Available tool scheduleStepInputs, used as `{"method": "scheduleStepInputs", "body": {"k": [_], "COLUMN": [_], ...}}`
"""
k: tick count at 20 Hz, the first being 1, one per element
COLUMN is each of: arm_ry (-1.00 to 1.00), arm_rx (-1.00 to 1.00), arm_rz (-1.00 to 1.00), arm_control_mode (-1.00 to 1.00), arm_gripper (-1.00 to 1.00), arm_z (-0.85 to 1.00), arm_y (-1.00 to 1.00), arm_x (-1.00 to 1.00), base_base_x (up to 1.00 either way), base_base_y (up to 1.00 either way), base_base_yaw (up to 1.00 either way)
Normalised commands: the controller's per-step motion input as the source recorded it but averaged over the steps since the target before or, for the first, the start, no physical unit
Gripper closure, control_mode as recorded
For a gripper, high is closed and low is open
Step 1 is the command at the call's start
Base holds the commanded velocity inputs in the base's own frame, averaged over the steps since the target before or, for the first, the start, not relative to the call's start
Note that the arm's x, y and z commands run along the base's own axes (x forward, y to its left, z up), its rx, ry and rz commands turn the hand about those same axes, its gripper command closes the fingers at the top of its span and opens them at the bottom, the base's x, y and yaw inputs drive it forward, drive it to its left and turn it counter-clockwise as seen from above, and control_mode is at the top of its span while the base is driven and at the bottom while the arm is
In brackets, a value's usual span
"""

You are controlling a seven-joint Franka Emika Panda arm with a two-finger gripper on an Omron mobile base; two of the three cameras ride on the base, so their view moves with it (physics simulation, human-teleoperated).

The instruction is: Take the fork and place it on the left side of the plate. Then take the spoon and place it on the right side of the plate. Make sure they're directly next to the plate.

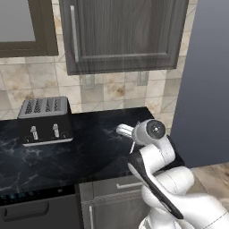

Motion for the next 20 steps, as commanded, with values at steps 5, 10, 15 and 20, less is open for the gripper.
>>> {"method": "scheduleStepInputs", "body": {"k": [5,10,15,20], "arm_ry": [0.2,0.23,0.19,0.17], "arm_rx": [0.08,0.0,0.0,-0.02], "arm_rz": [-0.2,-0.2,-0.14,-0.09], "arm_control_mode": [-1.0,-1.0,-1.0,-1.0], "arm_gripper": [1.0,1.0,1.0,1.0], "arm_z": [0.96,0.45,0.01,-0.06], "arm_y": [-0.67,-0.58,-0.64,-0.5], "arm_x": [-0.36,-0.4,-0.35,-0.34], "base_base_x": [0.0,0.0,0.0,0.0], "base_base_y": [0.0,0.0,0.0,0.0], "base_base_yaw": [0.0,0.0,0.0,0.0]}}
